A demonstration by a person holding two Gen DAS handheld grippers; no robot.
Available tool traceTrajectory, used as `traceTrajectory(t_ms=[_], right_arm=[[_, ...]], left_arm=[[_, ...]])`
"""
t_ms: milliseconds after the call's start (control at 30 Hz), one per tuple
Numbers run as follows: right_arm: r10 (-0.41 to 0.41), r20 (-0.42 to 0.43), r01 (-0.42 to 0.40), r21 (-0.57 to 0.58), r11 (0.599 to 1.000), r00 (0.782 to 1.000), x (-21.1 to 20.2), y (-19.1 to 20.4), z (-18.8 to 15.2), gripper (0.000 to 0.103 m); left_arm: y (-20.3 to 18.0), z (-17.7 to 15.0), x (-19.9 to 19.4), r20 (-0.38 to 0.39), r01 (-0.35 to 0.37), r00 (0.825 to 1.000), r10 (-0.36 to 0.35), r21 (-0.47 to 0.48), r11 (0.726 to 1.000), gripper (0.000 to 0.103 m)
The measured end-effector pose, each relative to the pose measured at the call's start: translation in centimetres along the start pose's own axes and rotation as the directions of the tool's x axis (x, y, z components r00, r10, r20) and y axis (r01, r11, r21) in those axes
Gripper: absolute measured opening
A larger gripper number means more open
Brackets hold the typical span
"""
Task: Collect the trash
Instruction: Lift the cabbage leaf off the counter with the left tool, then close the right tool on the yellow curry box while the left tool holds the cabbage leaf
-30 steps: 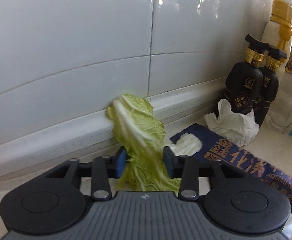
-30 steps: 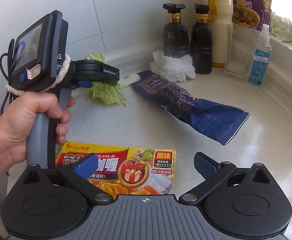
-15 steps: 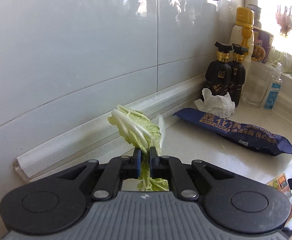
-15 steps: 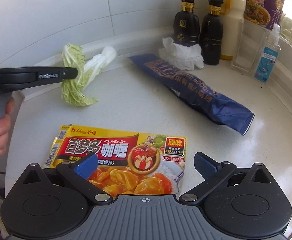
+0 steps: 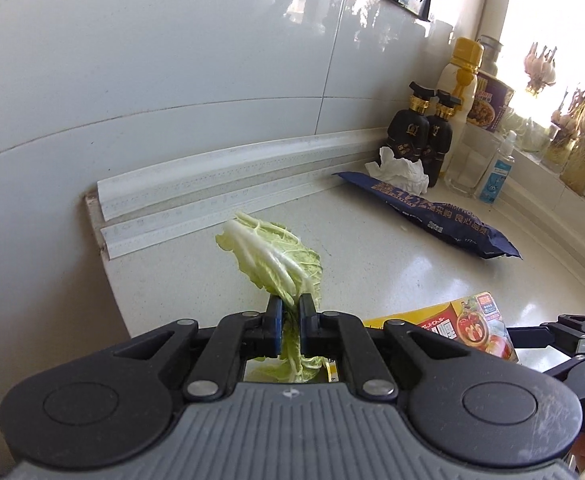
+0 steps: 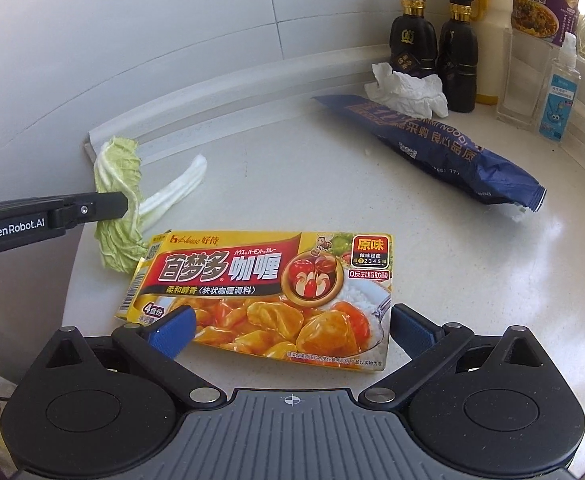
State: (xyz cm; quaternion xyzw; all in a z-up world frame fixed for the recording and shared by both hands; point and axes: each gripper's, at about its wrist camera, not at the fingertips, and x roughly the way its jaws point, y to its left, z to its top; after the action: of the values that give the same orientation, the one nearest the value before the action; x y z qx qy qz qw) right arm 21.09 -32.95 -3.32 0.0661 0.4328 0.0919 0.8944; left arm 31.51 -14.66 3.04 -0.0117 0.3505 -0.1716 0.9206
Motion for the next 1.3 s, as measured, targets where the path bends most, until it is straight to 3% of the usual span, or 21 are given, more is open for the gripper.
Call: traceTrajectory(t_ms=[133, 233, 467, 600, 733, 900, 1000, 1067, 1167, 1300], right_arm=[[0.034, -0.034, -0.035, -0.043, 0.998, 0.999, -0.6, 1.6, -1.0, 0.103], [0.040, -0.075, -0.051, -0.136, 0.989, 0.996, -0.9, 3.4, -2.1, 0.103], [0.052, -0.125, -0.085, -0.272, 0.958, 0.991, -2.6, 5.9, -4.0, 0.103], [-0.021, -0.098, -0.018, -0.375, 0.927, 0.995, -3.2, 6.6, -4.6, 0.103], [-0.062, -0.064, 0.028, -0.442, 0.897, 0.996, -3.3, 6.2, -4.7, 0.103], [-0.116, -0.048, 0.064, -0.601, 0.797, 0.992, -3.0, 7.1, -4.8, 0.103], [-0.122, -0.050, 0.053, -0.696, 0.716, 0.991, -2.5, 8.0, -4.6, 0.103], [-0.126, -0.066, 0.039, -0.728, 0.684, 0.990, -1.9, 8.5, -4.0, 0.103], [-0.109, -0.112, -0.009, -0.737, 0.676, 0.988, -0.8, 8.8, -2.7, 0.103], [-0.067, -0.185, -0.085, -0.706, 0.703, 0.980, 0.6, 8.7, -1.1, 0.103]], left_arm=[[0.6, -0.5, -0.3, -0.006, 0.007, 1.000, -0.008, -0.042, 0.999, 0.007], [0.9, -0.8, -0.3, -0.003, 0.030, 1.000, -0.030, -0.071, 0.997, 0.007], [0.7, -1.1, 0.7, -0.001, 0.122, 0.992, -0.123, -0.090, 0.988, 0.007], [1.2, -1.0, 0.4, 0.030, 0.119, 0.993, -0.116, -0.117, 0.986, 0.007], [1.2, -1.0, -0.8, 0.079, 0.092, 0.993, -0.085, -0.084, 0.992, 0.007], [1.3, -0.7, -2.5, 0.147, 0.083, 0.986, -0.073, -0.059, 0.995, 0.007], [1.4, -0.7, -2.9, 0.161, 0.083, 0.984, -0.073, -0.057, 0.995, 0.007], [1.6, -0.7, -3.0, 0.167, 0.076, 0.984, -0.068, -0.046, 0.996, 0.007], [2.0, -0.8, -2.8, 0.169, 0.069, 0.984, -0.061, -0.045, 0.997, 0.007], [2.8, -1.0, -2.3, 0.158, 0.070, 0.986, -0.059, -0.066, 0.995, 0.007]])
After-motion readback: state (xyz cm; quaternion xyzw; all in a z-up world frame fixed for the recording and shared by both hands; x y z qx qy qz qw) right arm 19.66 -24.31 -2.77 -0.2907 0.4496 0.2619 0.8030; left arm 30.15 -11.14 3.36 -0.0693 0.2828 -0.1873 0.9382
